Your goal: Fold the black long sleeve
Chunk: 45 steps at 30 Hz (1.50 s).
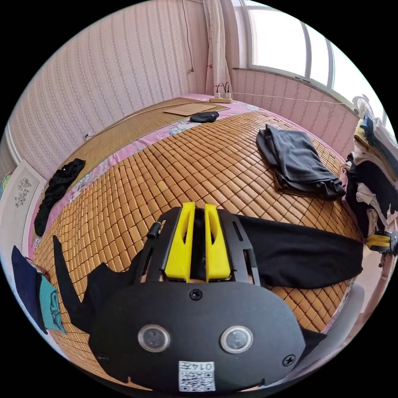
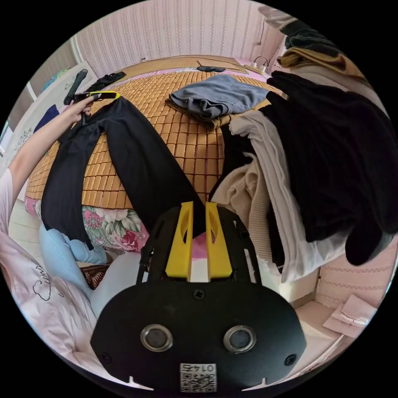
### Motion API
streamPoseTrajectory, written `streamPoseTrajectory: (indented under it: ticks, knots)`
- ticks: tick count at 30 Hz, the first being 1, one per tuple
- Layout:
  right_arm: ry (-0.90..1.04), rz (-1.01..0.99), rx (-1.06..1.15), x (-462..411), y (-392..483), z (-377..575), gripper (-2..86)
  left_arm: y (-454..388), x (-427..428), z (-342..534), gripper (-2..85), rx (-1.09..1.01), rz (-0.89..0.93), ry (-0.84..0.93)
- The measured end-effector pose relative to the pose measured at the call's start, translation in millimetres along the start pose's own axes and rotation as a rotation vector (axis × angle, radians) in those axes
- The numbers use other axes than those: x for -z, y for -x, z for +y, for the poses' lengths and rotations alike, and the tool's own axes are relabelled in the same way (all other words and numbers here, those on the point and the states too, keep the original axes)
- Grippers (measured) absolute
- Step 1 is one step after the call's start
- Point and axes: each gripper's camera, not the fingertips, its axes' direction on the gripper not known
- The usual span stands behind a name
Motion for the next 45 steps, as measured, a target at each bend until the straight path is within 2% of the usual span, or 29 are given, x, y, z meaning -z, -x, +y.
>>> streamPoseTrajectory:
  ticks: [3,5,9,11,14,17,22,27,31,34,35,40,45]
  knots:
    - [-0.087,-0.041,-0.073,12,-8,22,5.2,-3,45,-6,5.1,0.014,-0.057,-0.12]
    - [-0.121,-0.053,-0.103,11,-10,31,4.7,-28,77,-4,3.6,-0.063,0.067,-0.2]
    - [-0.092,-0.061,-0.093,-11,-3,35,4.6,-107,91,23,2.3,-0.235,0.291,-0.188]
    - [-0.127,-0.113,-0.09,-18,-1,35,5.4,-173,77,51,1.0,-0.363,0.408,-0.111]
    - [-0.078,-0.101,-0.088,-35,2,32,5.1,-240,49,74,0.4,-0.522,0.432,0.031]
    - [-0.09,-0.078,-0.095,-35,-2,36,1.5,-268,25,81,-0.5,-0.575,0.447,0.184]
    - [-0.175,-0.138,-0.109,-38,-10,50,-0.8,-277,35,88,-0.9,-0.652,0.4,0.204]
    - [-0.214,-0.132,-0.146,-37,-4,56,-0.9,-278,45,97,-0.7,-0.62,0.333,0.136]
    - [-0.188,-0.052,-0.116,-30,8,55,-1.0,-266,60,103,-0.7,-0.559,0.312,0.057]
    - [-0.203,-0.03,-0.099,-33,11,57,-1.0,-259,41,105,-0.9,-0.51,0.399,0.138]
    - [-0.204,-0.039,-0.104,-33,10,57,-1.0,-255,43,105,-0.9,-0.489,0.415,0.09]
    - [-0.172,-0.059,-0.154,-31,9,45,-1.0,-249,48,108,-0.7,-0.488,0.41,0.088]
    - [-0.145,0.013,-0.128,-25,22,38,-1.0,-180,86,135,-0.1,-0.315,0.533,0.009]
